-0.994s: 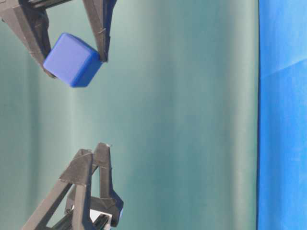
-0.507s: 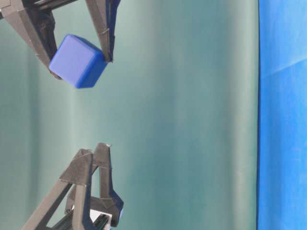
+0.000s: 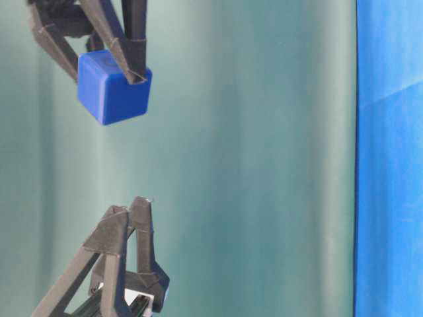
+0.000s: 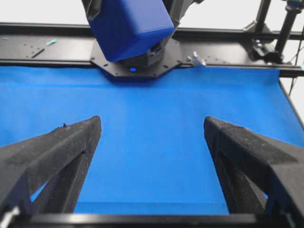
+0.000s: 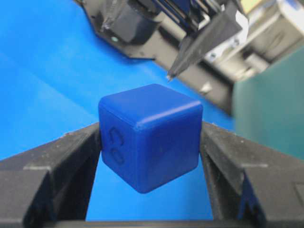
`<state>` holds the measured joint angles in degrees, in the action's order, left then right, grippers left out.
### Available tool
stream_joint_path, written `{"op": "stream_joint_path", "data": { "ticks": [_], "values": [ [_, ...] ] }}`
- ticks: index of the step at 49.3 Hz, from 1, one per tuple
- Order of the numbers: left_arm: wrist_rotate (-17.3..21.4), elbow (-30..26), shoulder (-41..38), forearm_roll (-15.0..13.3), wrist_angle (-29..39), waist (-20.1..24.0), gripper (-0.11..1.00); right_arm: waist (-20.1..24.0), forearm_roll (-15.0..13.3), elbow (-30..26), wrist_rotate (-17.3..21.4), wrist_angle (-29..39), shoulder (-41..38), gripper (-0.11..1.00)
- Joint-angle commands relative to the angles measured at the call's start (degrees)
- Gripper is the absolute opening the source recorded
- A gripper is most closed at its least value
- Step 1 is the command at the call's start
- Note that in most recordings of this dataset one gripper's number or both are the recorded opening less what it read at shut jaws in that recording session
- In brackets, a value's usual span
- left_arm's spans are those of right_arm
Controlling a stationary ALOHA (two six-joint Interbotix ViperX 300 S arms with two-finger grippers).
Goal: Handover the blue block to the right arm after grasping it with the left arm, then place it in the designated position.
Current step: 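Carry the cube with the right gripper back toward the right side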
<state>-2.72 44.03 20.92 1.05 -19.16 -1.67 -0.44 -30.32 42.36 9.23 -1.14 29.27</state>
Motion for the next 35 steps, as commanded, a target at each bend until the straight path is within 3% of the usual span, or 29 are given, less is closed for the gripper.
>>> {"op": "stream_joint_path", "data": {
  "ticks": [1, 7, 14, 35],
  "values": [
    [0.1, -0.7, 0.4, -0.1, -0.3, 0.1, 0.93, 0.2, 0.2, -1.0, 5.5, 0.6, 0.9, 0.55],
    [0.2, -0.7, 0.5, -0.1, -0.3, 0.1, 0.93, 0.2, 0.2, -1.1, 14.5, 1.5, 1.4, 0.55],
    [0.2, -0.6, 0.5, -0.1, -0.3, 0.1, 0.93, 0.2, 0.2, -1.1, 20.7, 2.7, 1.9, 0.55],
    [0.2, -0.6, 0.5, -0.1, -0.3, 0.1, 0.93, 0.2, 0.2, -1.3, 22.2, 3.2, 2.1, 0.55]
  ]
}}
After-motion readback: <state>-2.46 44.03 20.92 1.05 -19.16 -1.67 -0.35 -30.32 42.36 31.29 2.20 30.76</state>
